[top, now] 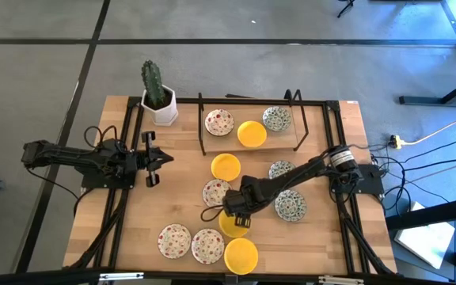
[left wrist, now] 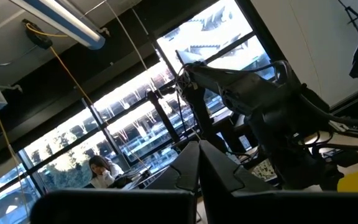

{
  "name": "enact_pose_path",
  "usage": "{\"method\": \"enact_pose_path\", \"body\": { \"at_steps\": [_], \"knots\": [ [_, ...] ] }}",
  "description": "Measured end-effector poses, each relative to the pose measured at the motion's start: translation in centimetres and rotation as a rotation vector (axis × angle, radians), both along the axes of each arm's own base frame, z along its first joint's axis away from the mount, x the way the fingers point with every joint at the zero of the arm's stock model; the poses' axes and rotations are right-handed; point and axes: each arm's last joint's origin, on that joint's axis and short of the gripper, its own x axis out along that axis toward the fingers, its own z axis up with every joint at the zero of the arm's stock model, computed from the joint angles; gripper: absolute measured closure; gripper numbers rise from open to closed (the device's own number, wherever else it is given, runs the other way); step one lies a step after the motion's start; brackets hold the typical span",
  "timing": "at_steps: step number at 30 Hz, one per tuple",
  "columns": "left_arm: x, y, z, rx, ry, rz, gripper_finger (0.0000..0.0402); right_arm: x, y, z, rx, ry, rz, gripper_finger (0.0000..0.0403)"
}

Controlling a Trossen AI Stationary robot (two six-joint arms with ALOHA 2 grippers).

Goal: Pick & Place Mini bowls
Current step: Stack the yellow bowl on the yellow bowl on the shelf

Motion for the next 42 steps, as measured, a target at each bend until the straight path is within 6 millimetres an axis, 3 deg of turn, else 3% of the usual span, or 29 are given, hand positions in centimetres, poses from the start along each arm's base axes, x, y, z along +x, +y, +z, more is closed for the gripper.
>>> {"method": "enact_pose_path", "body": {
  "at_steps": [4, 11, 16, 20, 25, 30, 34, 37, 42],
  "knots": [
    [0.0, 0.0, 0.0, 0.0, 0.0, 0.0, 0.04, 0.0, 0.0, 0.0, -0.005, 0.003, 0.021, 0.0239],
    [0.0, 0.0, 0.0, 0.0, 0.0, 0.0, 0.0395, 0.2, 0.2, 0.5, 0.031, 0.005, 0.071, 0.0385],
    [0.0, 0.0, 0.0, 0.0, 0.001, 0.0, 0.0396, 0.5, 0.2, 2.6, 0.011, 0.021, 0.116, 0.0386],
    [0.0, 0.0, 0.0, 0.0, 0.002, 0.0, 0.04, 0.8, 0.3, 6.0, -0.001, -0.017, 0.173, 0.0396],
    [0.0, 0.0, -0.1, 0.0, 0.006, 0.001, 0.0397, 0.5, 0.2, 13.2, -0.001, -0.23, 0.276, 0.0393],
    [0.0, 0.0, -0.1, -0.001, 0.006, 0.003, 0.0394, -2.8, -0.8, 20.4, 0.02, -0.44, 0.339, 0.0398],
    [0.1, 0.0, -0.1, -0.002, 0.007, 0.006, 0.0399, -6.8, -2.1, 24.2, 0.027, -0.582, 0.35, 0.0394],
    [0.0, 0.1, -0.1, 0.005, 0.005, 0.023, 0.0399, -9.7, -2.5, 25.3, 0.048, -0.701, 0.345, 0.0394],
    [0.0, 0.3, 0.0, 0.033, -0.002, 0.11, 0.0396, -15.0, -2.9, 24.3, 0.051, -0.84, 0.349, 0.0398]
  ]
}}
